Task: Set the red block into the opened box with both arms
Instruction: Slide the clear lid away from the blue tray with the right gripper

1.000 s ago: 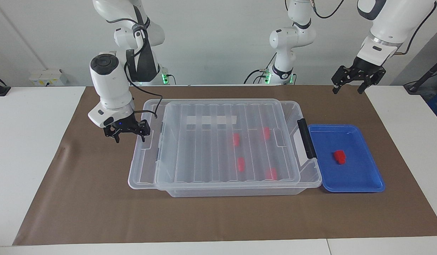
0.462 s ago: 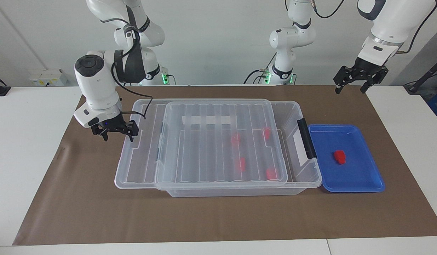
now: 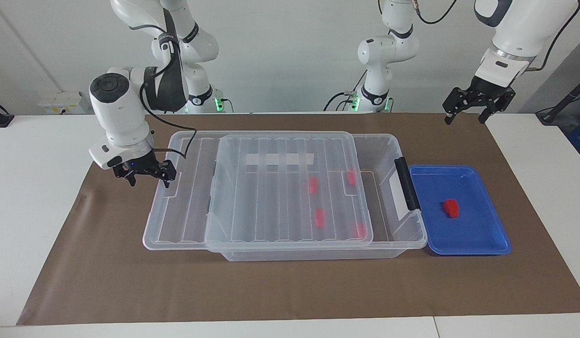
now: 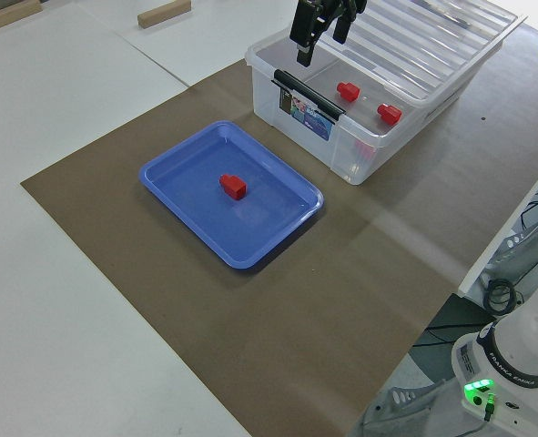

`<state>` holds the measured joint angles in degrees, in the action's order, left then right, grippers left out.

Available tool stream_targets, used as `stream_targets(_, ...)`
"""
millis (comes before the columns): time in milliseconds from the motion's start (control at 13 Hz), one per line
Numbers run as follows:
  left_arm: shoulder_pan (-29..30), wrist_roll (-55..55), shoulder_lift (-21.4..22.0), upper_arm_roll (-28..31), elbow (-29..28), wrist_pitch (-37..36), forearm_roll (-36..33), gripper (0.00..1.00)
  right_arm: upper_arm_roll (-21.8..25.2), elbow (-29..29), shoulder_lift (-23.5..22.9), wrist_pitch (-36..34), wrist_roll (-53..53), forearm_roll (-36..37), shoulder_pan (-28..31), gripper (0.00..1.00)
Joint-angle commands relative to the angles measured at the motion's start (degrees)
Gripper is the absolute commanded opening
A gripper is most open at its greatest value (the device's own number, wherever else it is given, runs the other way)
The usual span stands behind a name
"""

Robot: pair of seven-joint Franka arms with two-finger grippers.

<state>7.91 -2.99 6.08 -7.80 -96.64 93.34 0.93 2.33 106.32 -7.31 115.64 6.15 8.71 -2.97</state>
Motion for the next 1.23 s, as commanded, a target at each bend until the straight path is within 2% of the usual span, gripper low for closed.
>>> stream_targets(0,0.2,0.7,0.4,-0.1,0.2,-0.3,-1.1,1.00,0.0,0.1,0.1,-1.1,-1.1,1.9,1.4,1.00)
stream_targets(308,0.2,0.7,0.9,-0.2,-0.7,0.3,-1.7,1.00,0.0,0.1,0.2,-1.9,-1.1,2.1,2.4,1.00)
stream_targets(538,1.7,0.8,1.1,-0.1,-2.2,3.9,-1.7,1.00,0.0,-0.3,0.5,-2.9,-1.1,2.1,2.4,1.00)
stream_targets(846,3.9,0.4,2.5,-0.1,-9.5,15.2,-1.7,1.00,0.0,-1.0,1.1,-4.6,-1.1,2.1,2.4,1.00)
stream_targets(1000,4.0,0.3,1.9,-0.1,-11.5,19.0,-1.7,1.00,0.1,-1.0,1.1,-4.7,-1.1,2.1,2.5,1.00)
stream_targets(1154,4.7,0.3,1.4,-0.1,-17.1,26.9,-1.7,1.00,0.1,-1.0,1.2,-4.8,-1.1,2.1,2.7,1.00)
